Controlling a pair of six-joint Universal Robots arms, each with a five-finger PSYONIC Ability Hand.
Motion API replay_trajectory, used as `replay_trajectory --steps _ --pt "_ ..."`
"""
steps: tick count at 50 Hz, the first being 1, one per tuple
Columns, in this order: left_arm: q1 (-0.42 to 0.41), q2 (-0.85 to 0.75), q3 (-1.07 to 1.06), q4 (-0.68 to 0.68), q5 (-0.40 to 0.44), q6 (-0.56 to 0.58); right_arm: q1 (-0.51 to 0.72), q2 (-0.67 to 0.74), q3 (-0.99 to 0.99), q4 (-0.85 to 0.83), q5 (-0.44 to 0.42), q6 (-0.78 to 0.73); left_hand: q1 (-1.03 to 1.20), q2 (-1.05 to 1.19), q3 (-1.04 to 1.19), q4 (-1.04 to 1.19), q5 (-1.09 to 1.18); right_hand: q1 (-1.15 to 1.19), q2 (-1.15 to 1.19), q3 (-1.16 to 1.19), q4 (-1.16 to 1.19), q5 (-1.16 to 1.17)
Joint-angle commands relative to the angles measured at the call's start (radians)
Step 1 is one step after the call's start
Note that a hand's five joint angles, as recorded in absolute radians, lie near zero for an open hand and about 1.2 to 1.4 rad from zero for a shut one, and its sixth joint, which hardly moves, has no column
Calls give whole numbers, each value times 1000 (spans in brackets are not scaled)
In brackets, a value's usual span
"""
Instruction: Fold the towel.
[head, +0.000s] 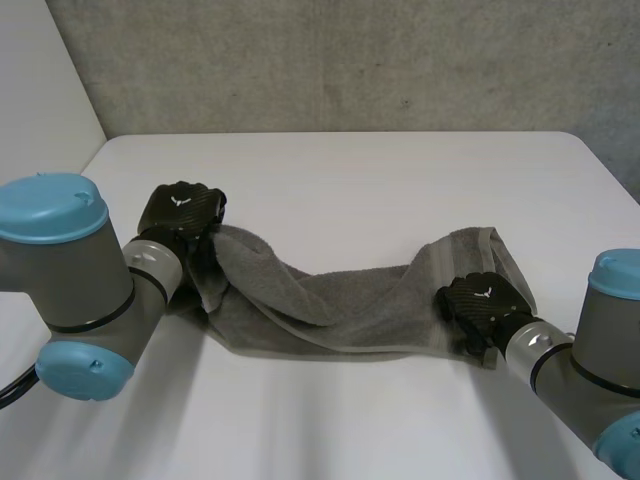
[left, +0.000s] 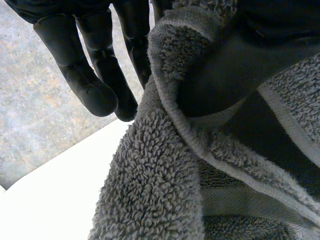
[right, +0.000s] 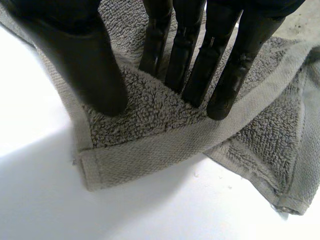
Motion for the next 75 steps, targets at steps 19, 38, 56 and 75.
replay_trajectory --steps 19,38,56,75 --pt "2 6 0 0 2 2 -7 6 -35 19 -3 -13 -106 -207 -205 -191 -368 493 497 501 499 503" --pt "39 220 116 -155 6 165 -31 -242 -518 547 -17 -8 -106 -207 -205 -191 -368 493 497 501 499 503" --pt "143 172 325 -432 43 186 -85 -181 -816 732 -19 -25 -106 -207 -205 -191 -368 493 497 501 499 503" --pt "117 -249 1007 -482 74 149 53 106 -1048 169 61 -24 -106 -207 -205 -191 -368 493 497 501 499 503"
